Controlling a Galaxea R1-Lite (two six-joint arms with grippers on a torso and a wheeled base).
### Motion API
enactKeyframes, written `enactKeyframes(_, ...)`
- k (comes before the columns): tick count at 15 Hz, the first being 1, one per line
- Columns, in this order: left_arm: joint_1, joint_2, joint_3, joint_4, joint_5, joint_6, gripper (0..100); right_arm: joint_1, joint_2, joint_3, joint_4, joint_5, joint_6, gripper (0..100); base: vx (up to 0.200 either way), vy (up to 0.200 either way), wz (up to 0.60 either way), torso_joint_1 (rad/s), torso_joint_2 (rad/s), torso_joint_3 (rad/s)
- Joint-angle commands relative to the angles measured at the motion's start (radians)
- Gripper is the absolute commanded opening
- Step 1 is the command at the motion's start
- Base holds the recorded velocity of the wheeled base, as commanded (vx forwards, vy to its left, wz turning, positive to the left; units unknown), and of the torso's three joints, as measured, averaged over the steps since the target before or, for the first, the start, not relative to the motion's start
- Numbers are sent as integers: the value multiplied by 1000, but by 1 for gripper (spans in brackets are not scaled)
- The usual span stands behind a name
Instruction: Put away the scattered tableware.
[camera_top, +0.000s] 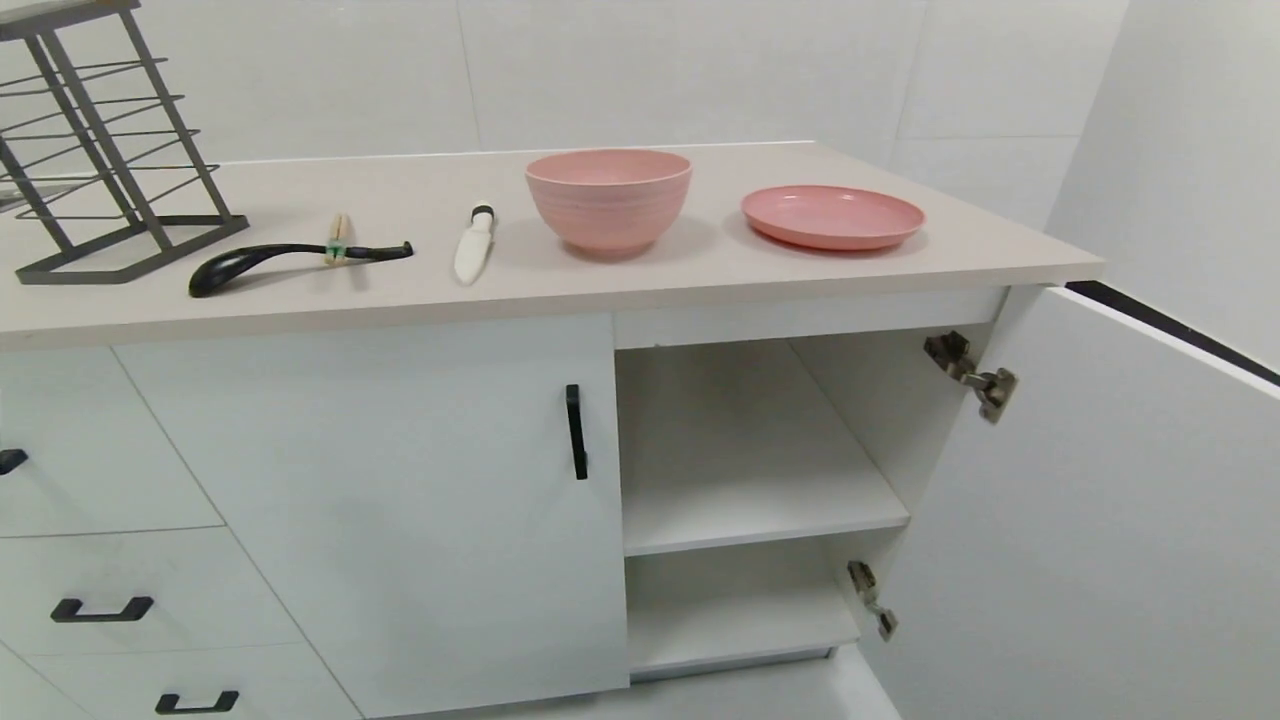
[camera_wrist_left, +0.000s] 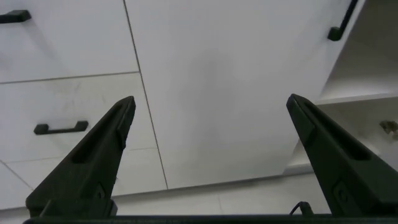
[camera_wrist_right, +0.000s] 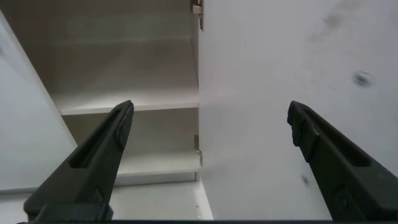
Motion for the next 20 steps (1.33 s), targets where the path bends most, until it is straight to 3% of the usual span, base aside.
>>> enactKeyframes(1, 0, 1, 0, -1, 0, 0, 100, 0, 0, 0, -1, 1, 0, 100, 0, 200, 0, 12, -2, 2)
enactKeyframes(16, 0, 1, 0, -1, 2, -4, 100, 0, 0, 0, -1, -16, -2, 100, 40, -27, 0, 0, 0, 1)
enactKeyframes(20, 0, 1, 0, -1, 2, -4, 100, 0, 0, 0, -1, -16, -2, 100, 0, 0, 0, 78, -226, -266)
